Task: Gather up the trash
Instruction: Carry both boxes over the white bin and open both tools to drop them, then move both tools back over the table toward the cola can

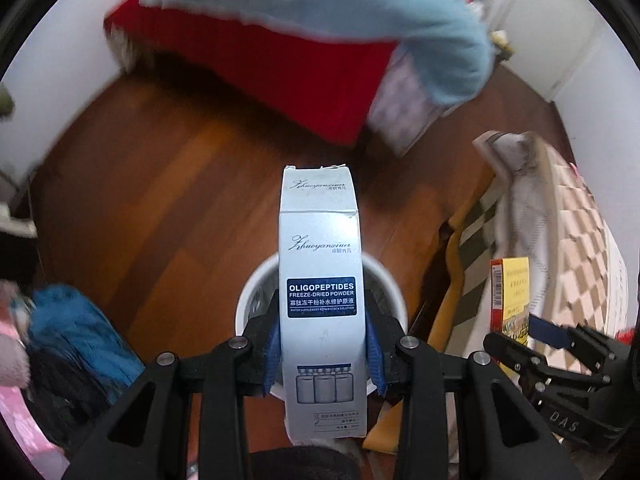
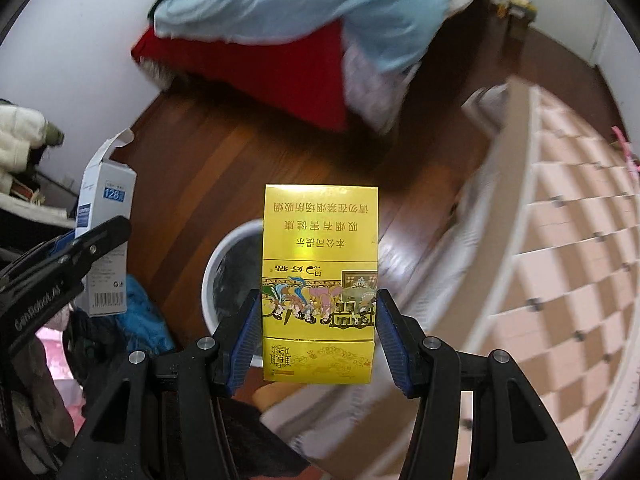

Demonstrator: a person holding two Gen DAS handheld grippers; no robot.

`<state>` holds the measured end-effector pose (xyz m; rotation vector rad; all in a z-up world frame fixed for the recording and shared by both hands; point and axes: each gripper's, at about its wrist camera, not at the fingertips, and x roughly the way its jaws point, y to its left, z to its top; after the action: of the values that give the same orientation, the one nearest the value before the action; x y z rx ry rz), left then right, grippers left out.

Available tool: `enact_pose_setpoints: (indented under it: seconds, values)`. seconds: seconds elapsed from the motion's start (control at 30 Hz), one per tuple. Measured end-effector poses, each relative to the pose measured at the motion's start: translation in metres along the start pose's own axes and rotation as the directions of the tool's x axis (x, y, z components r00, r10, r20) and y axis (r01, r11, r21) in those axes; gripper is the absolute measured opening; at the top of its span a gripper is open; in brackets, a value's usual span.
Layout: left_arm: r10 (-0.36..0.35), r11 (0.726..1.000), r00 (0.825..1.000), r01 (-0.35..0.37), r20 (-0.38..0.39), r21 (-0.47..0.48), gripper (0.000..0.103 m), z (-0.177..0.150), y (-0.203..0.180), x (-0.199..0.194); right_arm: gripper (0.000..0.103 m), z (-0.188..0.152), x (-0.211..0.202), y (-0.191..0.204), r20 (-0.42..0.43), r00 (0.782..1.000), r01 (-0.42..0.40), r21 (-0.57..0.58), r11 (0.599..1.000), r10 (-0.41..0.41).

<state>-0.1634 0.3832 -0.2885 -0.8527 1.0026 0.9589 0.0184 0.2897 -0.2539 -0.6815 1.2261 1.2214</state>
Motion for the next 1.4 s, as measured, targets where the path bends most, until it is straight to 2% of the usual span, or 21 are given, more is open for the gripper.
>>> enact_pose_setpoints:
  seconds: [0.17,0.27,0.3,0.33,0.4,0.5,0.57,0.7,0.83,1.17,1.4]
  values:
    - [-0.063,0.997,0.985,0.055,-0.158,-0.058,0.032,0.005,0.025,0.058,0.058,0.006,0.069,0.020,-0.111,0.994,0.004,0.006,1.000,-0.004]
    - [-0.069,0.994,0.977,0.052,-0.200,-0.091,0.033,0.004,0.037,0.072,0.058,0.010,0.098,0.026,-0.155,0.988,0.016,0.005,1.000,-0.015]
    - [-0.063,0.994,0.976,0.044,-0.207,-0.098,0.039,0.003,0.040,0.075,0.058,0.013,0.109,0.026,-0.169,0.986,0.014,0.007,1.000,-0.013]
    - [-0.063,0.993,0.976,0.042,-0.208,-0.107,0.065,0.002,0.044,0.076,0.058,0.015,0.117,0.026,-0.180,0.984,0.010,0.008,1.000,-0.009]
    - [-0.065,0.990,0.978,0.039,-0.197,-0.136,0.098,-0.002,0.056,0.074,0.058,0.018,0.133,0.029,-0.215,0.977,-0.008,0.008,1.000,0.010]
    - [-0.037,0.989,0.982,0.008,-0.187,-0.151,0.099,-0.008,0.067,0.068,0.061,0.022,0.145,0.029,-0.214,0.976,-0.032,0.019,0.999,0.036]
    - [-0.001,0.991,0.986,-0.022,-0.169,-0.135,0.099,-0.012,0.067,0.061,0.100,0.021,0.148,0.030,-0.212,0.977,-0.036,0.017,0.999,0.039]
    - [0.066,0.991,0.991,-0.079,-0.118,-0.108,0.099,-0.020,0.067,0.045,0.101,0.013,0.148,0.029,-0.198,0.979,-0.047,0.012,0.999,0.048]
    - [0.138,0.987,0.989,-0.142,-0.056,-0.070,0.099,-0.028,0.060,0.025,0.101,0.005,0.141,0.027,-0.186,0.983,-0.008,-0.011,1.000,0.005]
    - [0.160,0.986,0.987,-0.159,0.008,-0.054,0.099,-0.051,0.044,-0.017,0.101,-0.023,0.098,0.032,-0.147,0.987,0.062,-0.065,0.996,-0.071]
    - [0.160,0.987,0.986,-0.158,0.051,-0.035,0.099,-0.067,0.032,-0.051,0.101,-0.040,0.058,0.034,-0.100,0.992,0.065,-0.069,0.996,-0.072]
